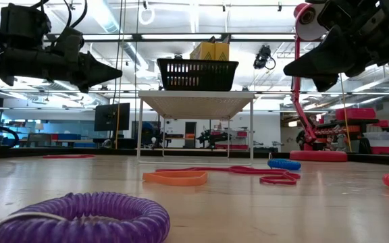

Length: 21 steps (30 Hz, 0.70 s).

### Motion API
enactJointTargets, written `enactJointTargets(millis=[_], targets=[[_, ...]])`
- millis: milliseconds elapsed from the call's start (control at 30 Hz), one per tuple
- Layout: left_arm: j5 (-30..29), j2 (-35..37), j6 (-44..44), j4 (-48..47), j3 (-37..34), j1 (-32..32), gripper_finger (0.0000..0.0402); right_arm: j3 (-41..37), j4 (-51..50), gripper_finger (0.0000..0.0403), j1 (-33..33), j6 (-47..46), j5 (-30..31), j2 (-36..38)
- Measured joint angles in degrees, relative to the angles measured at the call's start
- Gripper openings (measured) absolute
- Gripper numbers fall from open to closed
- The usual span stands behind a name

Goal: Pick & Place Office Desk Supplies
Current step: Put the blue spring keychain into the yellow bin on the shelf

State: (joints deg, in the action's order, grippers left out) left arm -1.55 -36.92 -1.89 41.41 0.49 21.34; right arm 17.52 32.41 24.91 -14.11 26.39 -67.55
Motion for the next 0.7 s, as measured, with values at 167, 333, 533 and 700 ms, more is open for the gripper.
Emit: enactJointTargets(millis=[167,333,533,700], targets=[[0.05,-0.01,0.12,0.0,0.0,0.0,0.0013,0.0,-0.01,0.0005,0.0,0.0,0.0,0.0],[0.07,-0.01,0.18,0.0,0.0,0.0,0.0013,0.0,1.62,0.0005,-0.26,0.0,0.22,0.0],[-0.3,-0.01,0.17,0.24,0.02,0.0,0.0013,0.02,5.07,0.0005,-2.78,-4.22,-1.73,0.02],[-0.32,-0.03,0.17,0.27,0.02,0.0,0.0013,3.11,-13.81,0.0005,-3.93,-13.22,2.09,0.0]])
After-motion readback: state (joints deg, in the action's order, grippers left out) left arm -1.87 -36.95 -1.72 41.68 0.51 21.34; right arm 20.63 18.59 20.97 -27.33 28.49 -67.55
